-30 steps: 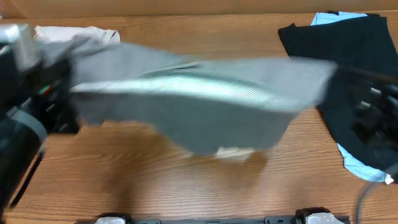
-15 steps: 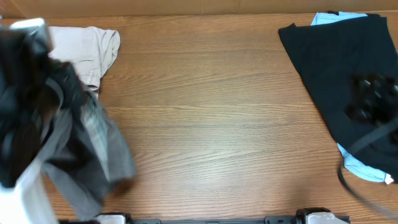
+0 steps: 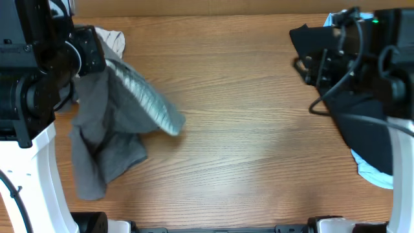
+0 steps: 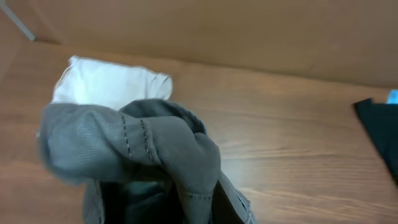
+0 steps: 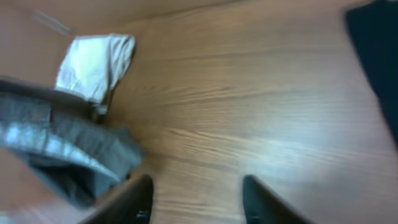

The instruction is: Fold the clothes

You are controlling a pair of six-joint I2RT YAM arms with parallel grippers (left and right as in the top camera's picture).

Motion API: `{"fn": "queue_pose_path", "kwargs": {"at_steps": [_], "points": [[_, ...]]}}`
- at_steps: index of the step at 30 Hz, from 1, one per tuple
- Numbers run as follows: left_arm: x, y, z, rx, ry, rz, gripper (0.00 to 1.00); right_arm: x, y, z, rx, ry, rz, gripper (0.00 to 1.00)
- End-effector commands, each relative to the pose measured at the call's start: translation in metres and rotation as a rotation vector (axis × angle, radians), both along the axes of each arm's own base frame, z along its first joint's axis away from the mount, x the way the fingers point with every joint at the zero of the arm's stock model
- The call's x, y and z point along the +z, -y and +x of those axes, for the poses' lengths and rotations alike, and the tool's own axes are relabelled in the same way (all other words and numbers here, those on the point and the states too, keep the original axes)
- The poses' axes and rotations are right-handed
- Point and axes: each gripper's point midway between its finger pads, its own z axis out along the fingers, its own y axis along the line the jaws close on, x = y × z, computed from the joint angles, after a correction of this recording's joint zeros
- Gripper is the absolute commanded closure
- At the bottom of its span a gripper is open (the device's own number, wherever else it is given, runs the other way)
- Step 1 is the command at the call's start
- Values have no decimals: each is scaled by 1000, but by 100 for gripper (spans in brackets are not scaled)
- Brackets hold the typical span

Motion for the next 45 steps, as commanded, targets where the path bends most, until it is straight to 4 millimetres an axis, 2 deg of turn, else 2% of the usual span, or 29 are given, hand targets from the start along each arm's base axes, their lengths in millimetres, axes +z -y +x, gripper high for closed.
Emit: {"fn": "queue_pose_path", "kwargs": {"at_steps": [1,6,10,15,18,23,29,32,38,45], "points": [[28,15,-6,-76,102,-53,96,-9,-29,-4,126,-5,56,40],[40,24,3,-114,160,-83,96,-25,-64,-3,218,1,61,32],[50,36,7,-147,203,-85,96,-40,-98,-2,266,8,82,30],[56,50,11,-164,236,-64,96,-54,-131,7,232,35,95,30],[53,58,14,-182,228,-65,96,-58,-146,12,191,82,62,30],[49,65,16,-196,216,-75,96,-71,-158,23,70,142,-15,29],[49,65,16,-196,216,-74,96,-97,-183,26,55,99,-15,30],[49,65,16,-195,215,-73,96,-97,-186,26,60,103,-10,30],[49,65,17,-193,214,-71,96,-84,-190,22,82,124,30,29],[46,67,18,-200,206,-76,96,-92,-192,34,56,138,14,29]]}}
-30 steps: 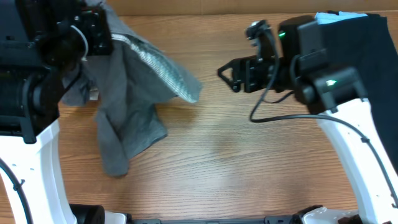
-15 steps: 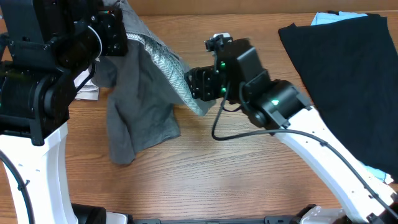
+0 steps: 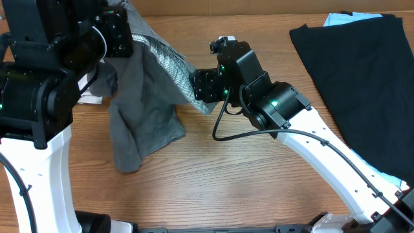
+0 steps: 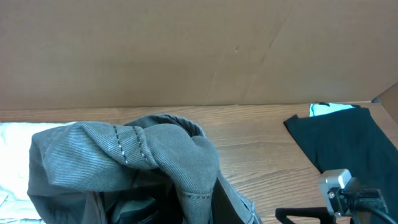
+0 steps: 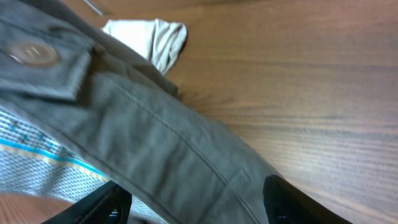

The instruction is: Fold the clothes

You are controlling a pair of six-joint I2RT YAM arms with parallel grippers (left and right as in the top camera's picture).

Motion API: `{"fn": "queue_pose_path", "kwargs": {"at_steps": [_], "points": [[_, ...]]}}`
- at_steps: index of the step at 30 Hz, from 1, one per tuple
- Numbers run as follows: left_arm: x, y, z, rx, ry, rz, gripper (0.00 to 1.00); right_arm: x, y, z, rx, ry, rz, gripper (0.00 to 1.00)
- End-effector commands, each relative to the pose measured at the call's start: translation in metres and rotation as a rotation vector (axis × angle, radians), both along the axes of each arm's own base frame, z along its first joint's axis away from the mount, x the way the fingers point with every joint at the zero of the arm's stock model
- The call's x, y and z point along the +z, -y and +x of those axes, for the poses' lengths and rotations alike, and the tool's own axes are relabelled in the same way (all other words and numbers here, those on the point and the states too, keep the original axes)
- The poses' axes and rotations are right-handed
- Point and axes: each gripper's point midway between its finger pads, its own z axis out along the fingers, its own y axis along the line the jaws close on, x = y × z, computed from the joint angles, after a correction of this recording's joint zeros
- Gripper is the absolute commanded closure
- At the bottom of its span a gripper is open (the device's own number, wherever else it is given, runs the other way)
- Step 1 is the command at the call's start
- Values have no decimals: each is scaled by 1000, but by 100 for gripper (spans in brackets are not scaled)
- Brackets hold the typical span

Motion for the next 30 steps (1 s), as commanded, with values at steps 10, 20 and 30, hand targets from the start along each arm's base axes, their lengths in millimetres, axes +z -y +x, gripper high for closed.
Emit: {"fn": "queue_pose_path", "kwargs": {"at_steps": [10,20,30], "points": [[7,3,-4,-3,14,-17,96,-57,-8,27,-100,-79,-55,34],[7,2,-4,1,14,-15,96,-105,51,48,-329,-158,-233,34],[7,-9,-2,57,21,18,96,-113,129,77,-427,-198,-269,96]]}}
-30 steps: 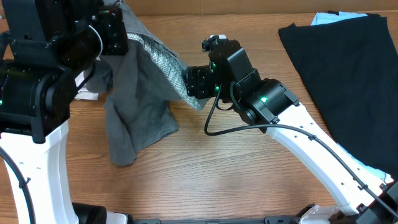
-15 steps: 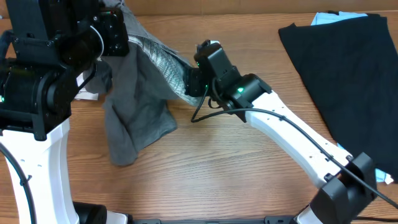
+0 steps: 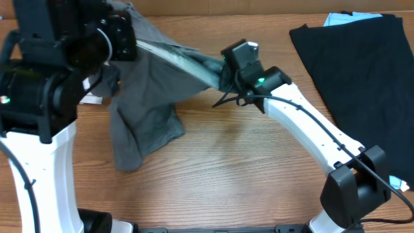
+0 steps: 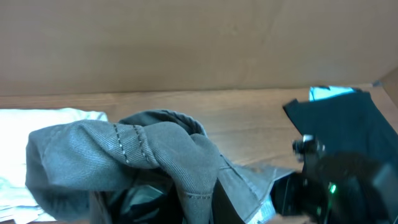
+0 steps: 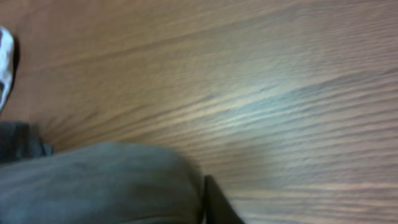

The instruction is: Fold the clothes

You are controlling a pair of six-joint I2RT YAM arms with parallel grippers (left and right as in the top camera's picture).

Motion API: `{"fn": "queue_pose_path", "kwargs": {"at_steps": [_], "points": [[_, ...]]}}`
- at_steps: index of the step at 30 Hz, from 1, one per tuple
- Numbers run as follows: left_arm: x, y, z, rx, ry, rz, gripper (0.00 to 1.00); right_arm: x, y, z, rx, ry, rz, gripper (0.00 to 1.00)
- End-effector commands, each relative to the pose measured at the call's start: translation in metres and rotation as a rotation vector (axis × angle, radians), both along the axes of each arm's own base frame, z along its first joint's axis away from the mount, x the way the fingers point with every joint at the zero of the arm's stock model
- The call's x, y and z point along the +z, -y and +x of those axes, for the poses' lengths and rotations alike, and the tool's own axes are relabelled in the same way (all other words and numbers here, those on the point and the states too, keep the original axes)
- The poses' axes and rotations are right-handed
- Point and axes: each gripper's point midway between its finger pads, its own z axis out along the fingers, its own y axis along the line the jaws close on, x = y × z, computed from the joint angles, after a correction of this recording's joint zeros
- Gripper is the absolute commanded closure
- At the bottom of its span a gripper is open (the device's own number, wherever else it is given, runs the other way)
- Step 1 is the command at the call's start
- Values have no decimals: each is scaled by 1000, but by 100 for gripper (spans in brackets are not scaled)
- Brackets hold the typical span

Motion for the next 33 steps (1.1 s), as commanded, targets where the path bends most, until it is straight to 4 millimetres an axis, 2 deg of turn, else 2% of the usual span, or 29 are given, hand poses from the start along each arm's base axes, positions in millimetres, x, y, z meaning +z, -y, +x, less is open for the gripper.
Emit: {"fn": "queue_pose_path", "kwargs": {"at_steps": [1,4,7,10,13,16,19,22,27,30,33], "points": [[24,-20,-1,93,87,18,96,11,45,16,-19,15,-36,96],[24,-27,0,112,95,60,96,52,61,22,35,75,21,96],[24,-27,-1,76,109,122,96,108,82,20,67,161,61,96],[25,-27,-2,56,118,155,96,168,103,7,84,250,66,96],[26,-27,-3,51,123,167,96,214,121,-15,95,301,29,96],[31,-30,-8,63,137,171,96,245,128,-41,117,322,4,96],[44,-40,-22,104,175,182,96,272,132,-68,135,349,-13,96],[62,-51,-46,146,225,189,96,303,141,-100,114,398,-28,96],[83,-62,-100,162,292,176,96,351,158,-161,74,525,-46,96],[86,-67,-127,166,303,166,96,367,166,-197,58,577,-50,96],[83,-71,-151,171,297,158,96,371,171,-226,52,601,-47,96]]}}
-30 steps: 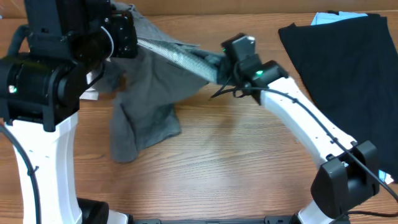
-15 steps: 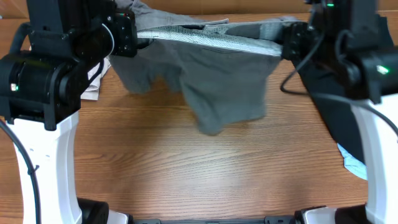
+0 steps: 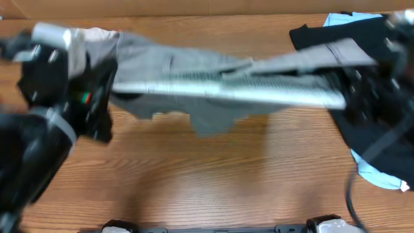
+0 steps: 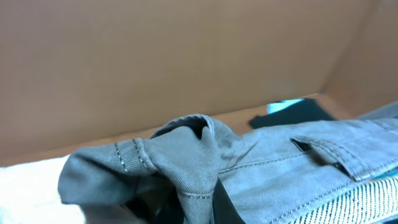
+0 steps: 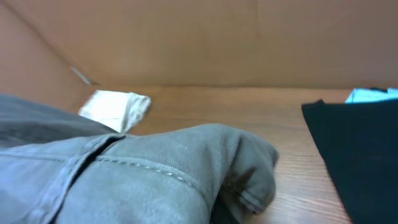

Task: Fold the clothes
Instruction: 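Stretch the waistband between both grippers and lay shorts on table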

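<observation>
A grey pair of trousers with a pale striped lining hangs stretched in a long band across the table, blurred by motion. My left gripper is shut on a bunched corner of it at the left end. At the right end, my right gripper is shut on the other corner. Grey fabric covers both sets of fingers in the wrist views. A loose flap of cloth droops from the middle.
A black garment lies at the right edge over a light blue one. A white cloth sits at the back left corner. A brown cardboard wall runs along the far edge.
My right gripper was at the table's middle holding the waistband close to the left gripper. Now it is at the far right, and the trousers are pulled out wide and off the table.
My left gripper held the trousers bunched at the left, with the right arm far off and open. Then the right gripper's open jaws were around the waistband edge. Then it was shut on it mid-table. Now the garment is spread between both grippers.
</observation>
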You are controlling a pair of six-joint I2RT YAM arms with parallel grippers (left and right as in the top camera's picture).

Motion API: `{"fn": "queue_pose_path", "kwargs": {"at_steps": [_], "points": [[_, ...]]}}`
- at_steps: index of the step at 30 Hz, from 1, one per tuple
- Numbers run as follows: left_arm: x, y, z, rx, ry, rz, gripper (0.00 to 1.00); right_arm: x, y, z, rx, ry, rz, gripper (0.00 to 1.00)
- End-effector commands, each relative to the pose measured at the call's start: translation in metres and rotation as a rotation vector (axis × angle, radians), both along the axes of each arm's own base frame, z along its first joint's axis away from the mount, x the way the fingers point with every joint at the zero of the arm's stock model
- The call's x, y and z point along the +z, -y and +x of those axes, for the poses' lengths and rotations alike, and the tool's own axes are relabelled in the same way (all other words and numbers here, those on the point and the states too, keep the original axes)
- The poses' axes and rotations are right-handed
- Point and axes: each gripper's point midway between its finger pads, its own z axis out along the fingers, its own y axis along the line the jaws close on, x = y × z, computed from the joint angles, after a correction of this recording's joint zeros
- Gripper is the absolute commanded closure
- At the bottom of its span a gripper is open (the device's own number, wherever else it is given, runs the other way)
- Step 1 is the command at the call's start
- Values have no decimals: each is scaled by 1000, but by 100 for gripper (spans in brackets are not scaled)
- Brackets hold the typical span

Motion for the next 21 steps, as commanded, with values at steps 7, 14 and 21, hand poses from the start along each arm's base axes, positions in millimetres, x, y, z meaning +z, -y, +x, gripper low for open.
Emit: {"fn": "queue_pose_path", "kwargs": {"at_steps": [7,14,21], "points": [[-31,-91,-24,487,-120,93,96,5,46,-43,-200,56,-66,96],[-92,-82,11,485,-382,158,96,-58,38,10,-190,-197,-127,96],[-198,-71,73,489,-748,292,96,-163,27,81,-169,-540,-215,96]]}}
